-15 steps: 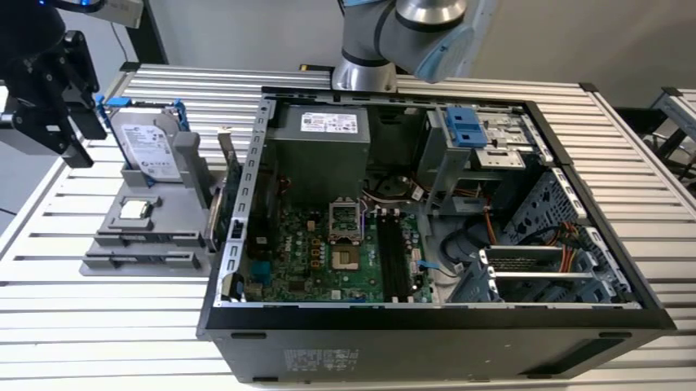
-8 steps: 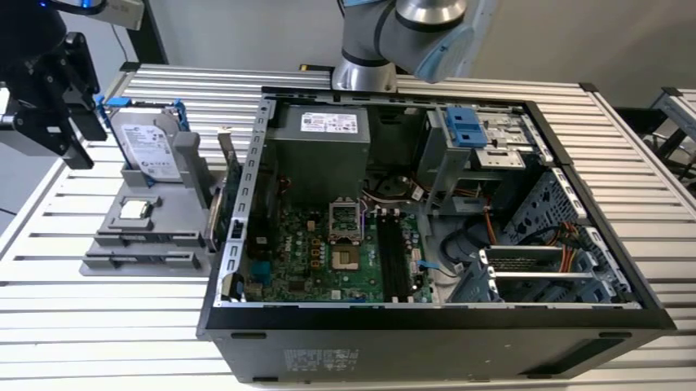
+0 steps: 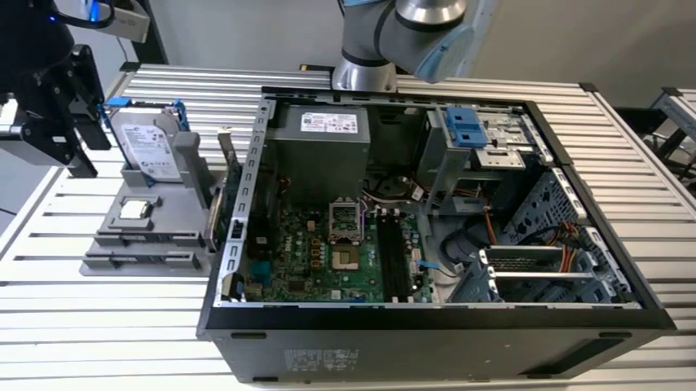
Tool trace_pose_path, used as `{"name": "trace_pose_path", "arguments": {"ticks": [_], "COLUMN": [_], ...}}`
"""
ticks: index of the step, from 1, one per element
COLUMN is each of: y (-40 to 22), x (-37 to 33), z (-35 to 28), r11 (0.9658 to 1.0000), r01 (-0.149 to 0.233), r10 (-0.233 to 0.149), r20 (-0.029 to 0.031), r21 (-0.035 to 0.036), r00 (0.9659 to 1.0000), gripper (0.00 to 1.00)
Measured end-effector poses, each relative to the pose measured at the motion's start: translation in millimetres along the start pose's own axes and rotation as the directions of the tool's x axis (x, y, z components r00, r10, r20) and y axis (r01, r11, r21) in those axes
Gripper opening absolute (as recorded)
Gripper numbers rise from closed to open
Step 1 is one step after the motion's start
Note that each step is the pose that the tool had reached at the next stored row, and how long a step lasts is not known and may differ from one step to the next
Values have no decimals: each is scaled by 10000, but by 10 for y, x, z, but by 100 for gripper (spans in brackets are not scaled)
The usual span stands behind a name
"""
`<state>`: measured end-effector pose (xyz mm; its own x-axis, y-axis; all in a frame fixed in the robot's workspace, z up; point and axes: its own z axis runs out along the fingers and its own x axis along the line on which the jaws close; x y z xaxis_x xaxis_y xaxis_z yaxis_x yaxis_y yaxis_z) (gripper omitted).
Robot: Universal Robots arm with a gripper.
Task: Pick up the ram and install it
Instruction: 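Pick up the ram and move it above insertion slot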
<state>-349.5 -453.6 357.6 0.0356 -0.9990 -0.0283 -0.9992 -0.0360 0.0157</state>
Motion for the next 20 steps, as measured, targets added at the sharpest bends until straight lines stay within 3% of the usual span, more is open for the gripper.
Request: {"name": "trace_pose_path", "arguments": {"ticks": [20], "y": [-4], "x": [8], "z": [280], "r11": [9999], "r01": [-116], "r10": [116], "r20": [-10], "r21": [2], "r00": [9999], "gripper": [100]}}
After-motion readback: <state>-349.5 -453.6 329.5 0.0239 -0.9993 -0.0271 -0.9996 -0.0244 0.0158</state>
